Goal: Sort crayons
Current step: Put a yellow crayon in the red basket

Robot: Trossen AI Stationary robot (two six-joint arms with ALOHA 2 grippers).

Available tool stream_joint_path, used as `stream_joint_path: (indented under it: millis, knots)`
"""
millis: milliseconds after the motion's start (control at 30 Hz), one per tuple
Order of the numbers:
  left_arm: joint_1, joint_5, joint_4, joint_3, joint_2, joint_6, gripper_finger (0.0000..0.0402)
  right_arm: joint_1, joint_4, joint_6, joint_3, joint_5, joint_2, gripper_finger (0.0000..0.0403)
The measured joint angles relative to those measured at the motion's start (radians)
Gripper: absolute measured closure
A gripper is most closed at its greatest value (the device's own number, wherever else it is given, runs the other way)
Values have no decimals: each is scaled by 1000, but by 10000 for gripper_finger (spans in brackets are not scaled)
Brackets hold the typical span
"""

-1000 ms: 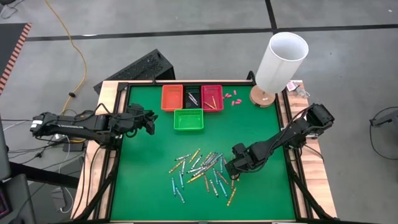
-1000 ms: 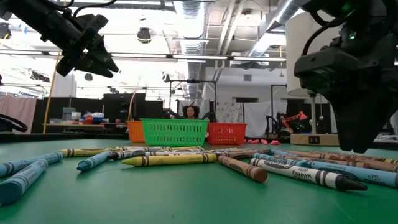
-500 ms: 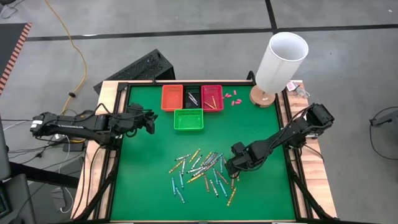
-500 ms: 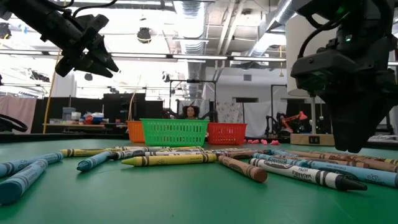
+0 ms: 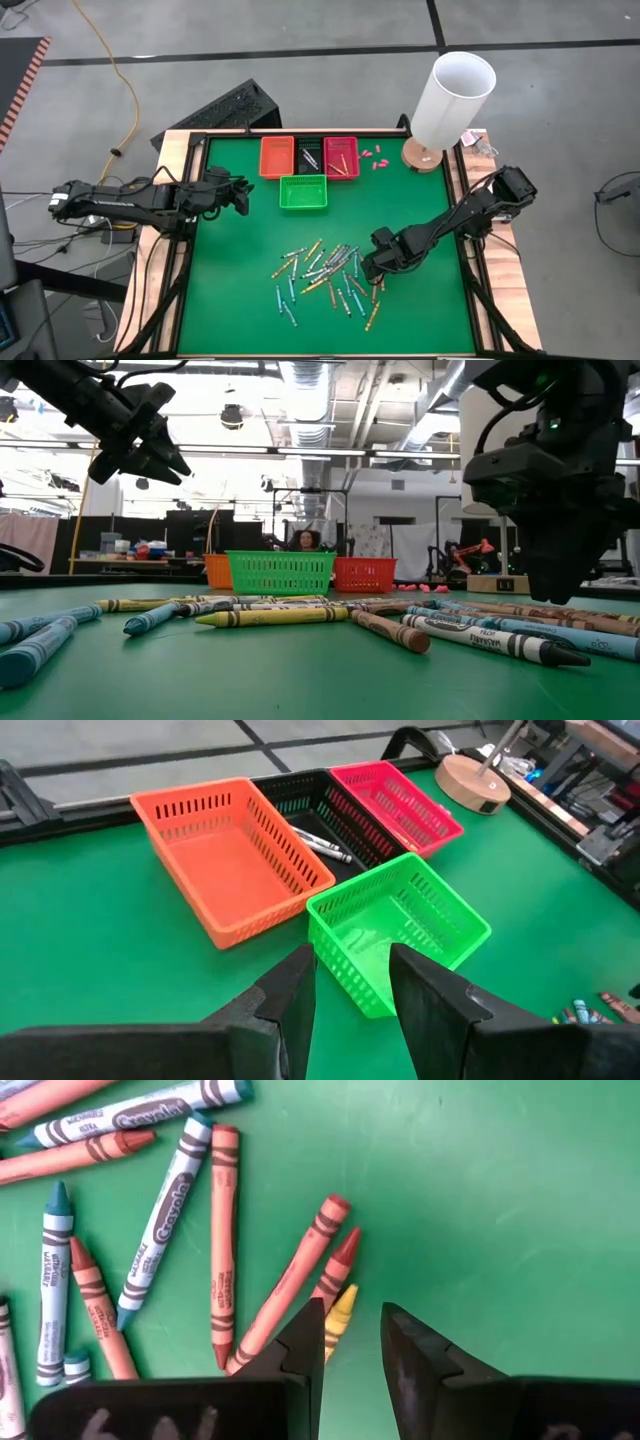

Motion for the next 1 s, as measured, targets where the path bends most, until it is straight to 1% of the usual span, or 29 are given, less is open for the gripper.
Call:
stream_joint_path:
  millis: [100,200,333,467,567,733,1000]
  knots:
    - [0,1,0,0,0,-36,283,0,-3,-19,0,4,0,305]
    - [0,1,0,0,0,-78,283,0,-3,0,0,11,0,305]
    - [0,-6,2,0,0,-95,283,11,-4,4,0,46,0,305]
    - [0,-35,28,0,0,-74,283,21,-4,39,0,56,0,305]
    - [0,-35,57,0,0,-33,283,26,-3,57,0,68,0,305]
    - [0,-35,62,0,0,-26,283,32,4,99,0,86,0,305]
    - [0,0,60,0,0,12,283,107,9,262,0,85,0,305]
